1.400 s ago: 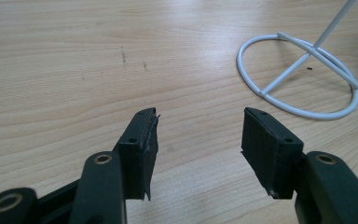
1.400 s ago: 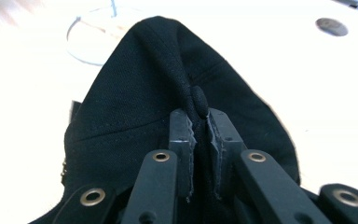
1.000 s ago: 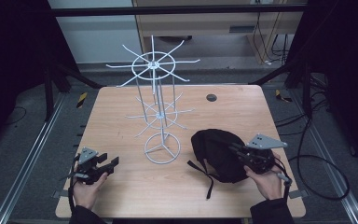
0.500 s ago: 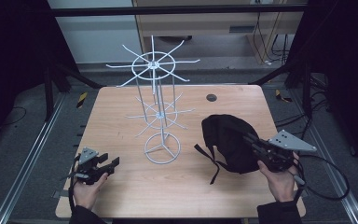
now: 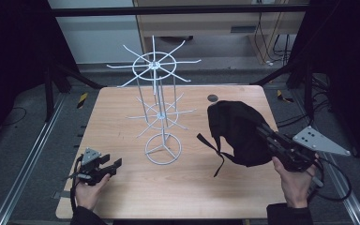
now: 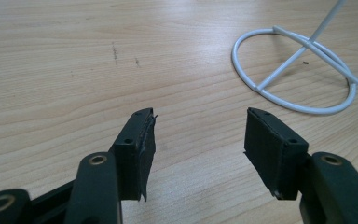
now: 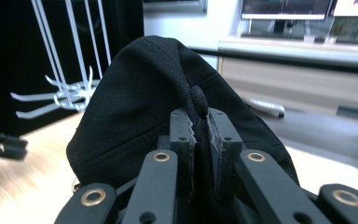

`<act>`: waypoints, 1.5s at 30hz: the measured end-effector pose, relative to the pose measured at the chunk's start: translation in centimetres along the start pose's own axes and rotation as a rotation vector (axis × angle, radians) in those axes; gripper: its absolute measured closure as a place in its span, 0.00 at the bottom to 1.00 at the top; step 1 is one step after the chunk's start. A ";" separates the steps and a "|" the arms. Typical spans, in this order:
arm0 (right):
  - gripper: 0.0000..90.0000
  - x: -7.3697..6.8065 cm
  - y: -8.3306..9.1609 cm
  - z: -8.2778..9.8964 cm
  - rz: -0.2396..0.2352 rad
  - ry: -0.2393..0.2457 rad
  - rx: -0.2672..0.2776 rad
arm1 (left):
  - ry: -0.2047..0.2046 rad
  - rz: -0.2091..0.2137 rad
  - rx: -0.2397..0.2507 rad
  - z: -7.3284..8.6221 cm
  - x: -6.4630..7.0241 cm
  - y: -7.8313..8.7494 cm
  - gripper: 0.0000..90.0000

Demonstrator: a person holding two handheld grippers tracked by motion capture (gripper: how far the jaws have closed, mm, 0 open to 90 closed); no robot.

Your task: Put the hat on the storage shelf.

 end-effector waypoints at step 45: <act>0.91 -7.6 2.0 -11.0 -0.125 0.035 0.296 | -0.020 0.007 -0.014 0.1 0.3 -0.3 0.45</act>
Point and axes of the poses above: each handheld gripper's, and its own axes: y roughly backward along the jaws, z roughly out of its underside, x roughly to its right, the point moved 8 cm from there along -y, roughly forward along the jaws, and after that the axes turned 14 degrees about -y, right-handed, at the moved point
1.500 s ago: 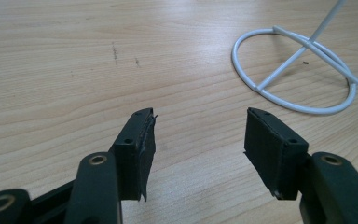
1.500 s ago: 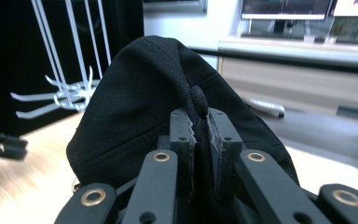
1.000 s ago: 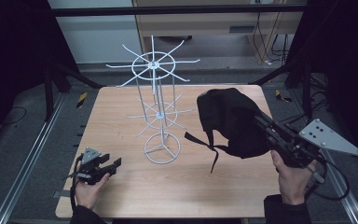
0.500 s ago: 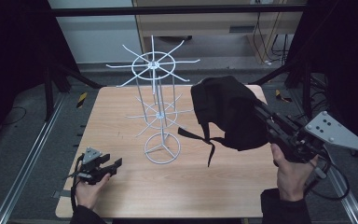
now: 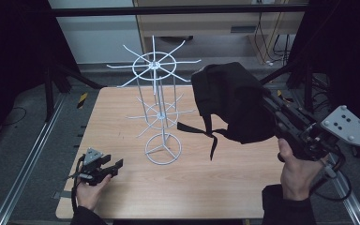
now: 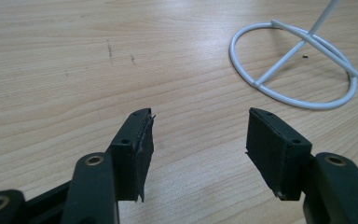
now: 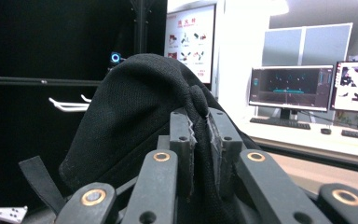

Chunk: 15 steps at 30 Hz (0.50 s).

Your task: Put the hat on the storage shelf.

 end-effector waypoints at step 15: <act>0.91 -2.3 -3.8 2.0 -0.043 0.014 -0.052 | -0.002 0.000 0.001 0.0 0.0 0.0 0.45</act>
Point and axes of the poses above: each handheld gripper's, and its own axes: y roughly backward along the jaws, z roughly out of its underside, x roughly to its right, the point moved 8 cm from there along -y, roughly forward along the jaws, and after that the axes turned 14 degrees about -y, right-handed, at the moved point
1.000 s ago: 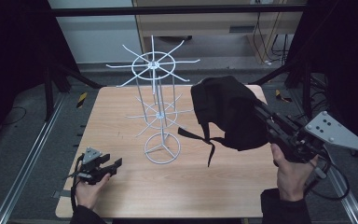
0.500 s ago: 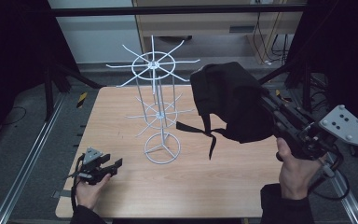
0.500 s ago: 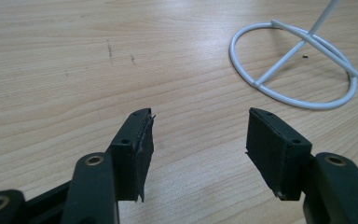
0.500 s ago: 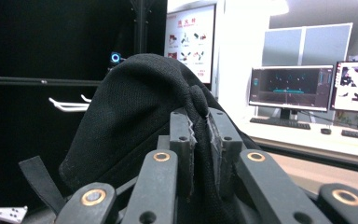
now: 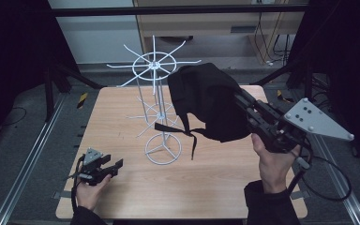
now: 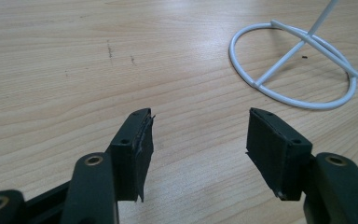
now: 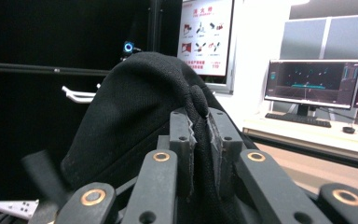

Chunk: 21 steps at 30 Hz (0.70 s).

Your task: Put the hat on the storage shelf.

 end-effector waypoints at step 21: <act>0.86 1.8 -2.3 8.4 -0.013 -0.093 -0.161 | -0.010 0.004 -0.004 0.0 0.2 -0.1 0.45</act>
Point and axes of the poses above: each handheld gripper's, and its own axes: y roughly backward along the jaws, z roughly out of its underside, x roughly to its right, the point moved 8 cm from there along -y, roughly forward along the jaws, and after that the axes turned 14 degrees about -y, right-handed, at the moved point
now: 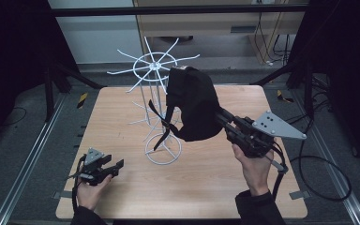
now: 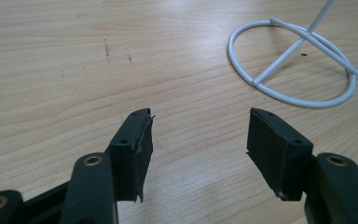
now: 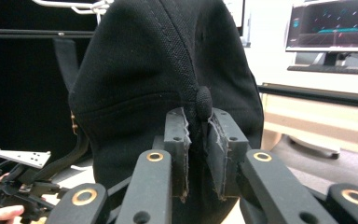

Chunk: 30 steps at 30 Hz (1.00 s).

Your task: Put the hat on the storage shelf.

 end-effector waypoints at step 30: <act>0.31 6.9 4.1 7.1 0.152 -0.043 -0.105 | -0.007 -0.002 0.004 -0.1 0.1 0.0 0.44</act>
Point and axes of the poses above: each handheld gripper's, and its own axes: y roughly backward along the jaws, z roughly out of its underside, x roughly to its right, the point moved 8 cm from there along -y, roughly forward along the jaws, and after that the axes turned 14 degrees about -y, right-handed, at the moved point
